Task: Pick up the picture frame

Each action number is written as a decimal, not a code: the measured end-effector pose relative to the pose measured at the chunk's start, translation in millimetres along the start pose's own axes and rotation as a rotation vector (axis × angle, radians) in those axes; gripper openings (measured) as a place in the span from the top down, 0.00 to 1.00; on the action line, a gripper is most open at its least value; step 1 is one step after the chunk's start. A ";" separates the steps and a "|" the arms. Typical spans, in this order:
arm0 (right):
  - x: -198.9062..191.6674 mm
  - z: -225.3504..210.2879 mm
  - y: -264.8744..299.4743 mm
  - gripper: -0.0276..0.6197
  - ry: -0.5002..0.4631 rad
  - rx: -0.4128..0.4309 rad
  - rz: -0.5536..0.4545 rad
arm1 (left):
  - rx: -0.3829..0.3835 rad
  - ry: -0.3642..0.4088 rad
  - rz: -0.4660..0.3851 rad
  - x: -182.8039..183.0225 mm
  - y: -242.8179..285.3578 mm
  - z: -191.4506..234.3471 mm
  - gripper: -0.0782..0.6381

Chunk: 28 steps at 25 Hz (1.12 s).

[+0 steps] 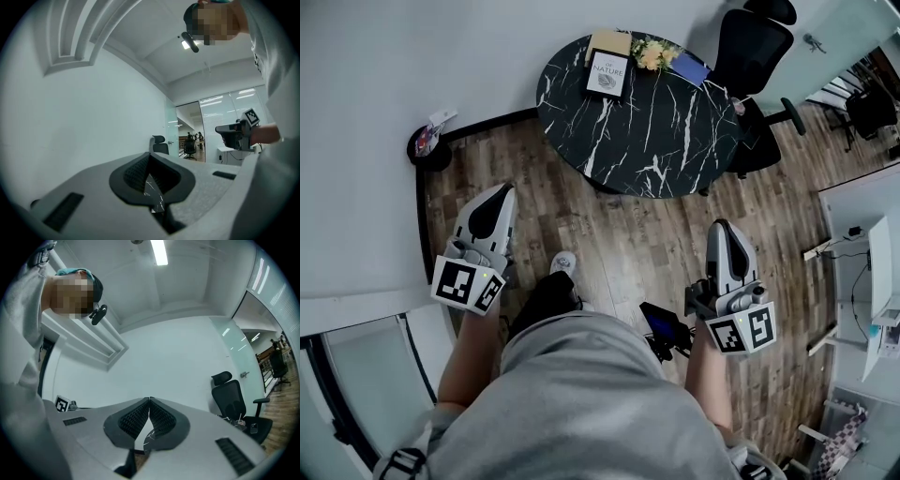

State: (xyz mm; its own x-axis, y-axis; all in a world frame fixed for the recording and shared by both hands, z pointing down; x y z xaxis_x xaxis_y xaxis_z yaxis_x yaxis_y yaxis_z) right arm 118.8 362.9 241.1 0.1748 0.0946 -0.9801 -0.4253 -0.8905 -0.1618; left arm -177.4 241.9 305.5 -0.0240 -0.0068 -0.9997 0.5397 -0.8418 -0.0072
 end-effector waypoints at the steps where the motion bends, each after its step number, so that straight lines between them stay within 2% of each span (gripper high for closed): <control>1: -0.3 -2.8 5.3 0.92 0.000 -0.005 0.000 | -0.006 -0.001 0.001 0.1 7.3 3.2 0.88; 18: -9.2 -40.6 98.5 0.92 0.013 -0.089 -0.044 | -0.103 0.017 -0.008 9.4 112.9 65.7 0.88; 28: -26.0 -47.6 139.0 0.92 0.050 -0.105 -0.035 | -0.126 0.010 0.013 -3.5 141.6 102.3 0.88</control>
State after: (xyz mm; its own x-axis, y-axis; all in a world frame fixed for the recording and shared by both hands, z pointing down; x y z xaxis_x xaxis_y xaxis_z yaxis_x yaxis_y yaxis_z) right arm 97.5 215.5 249.5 0.2329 0.1065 -0.9666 -0.3230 -0.9291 -0.1802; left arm -187.0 67.5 310.5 -0.0077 -0.0112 -0.9999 0.6411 -0.7675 0.0037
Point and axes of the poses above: the fingertips, and each gripper's own axes: y forward along the fingers, z to its left, x out of its top, the point moved 1 cm from there along -y, backward along the fingers, and after that the axes turned 12 degrees about x, right-handed, at the moved point
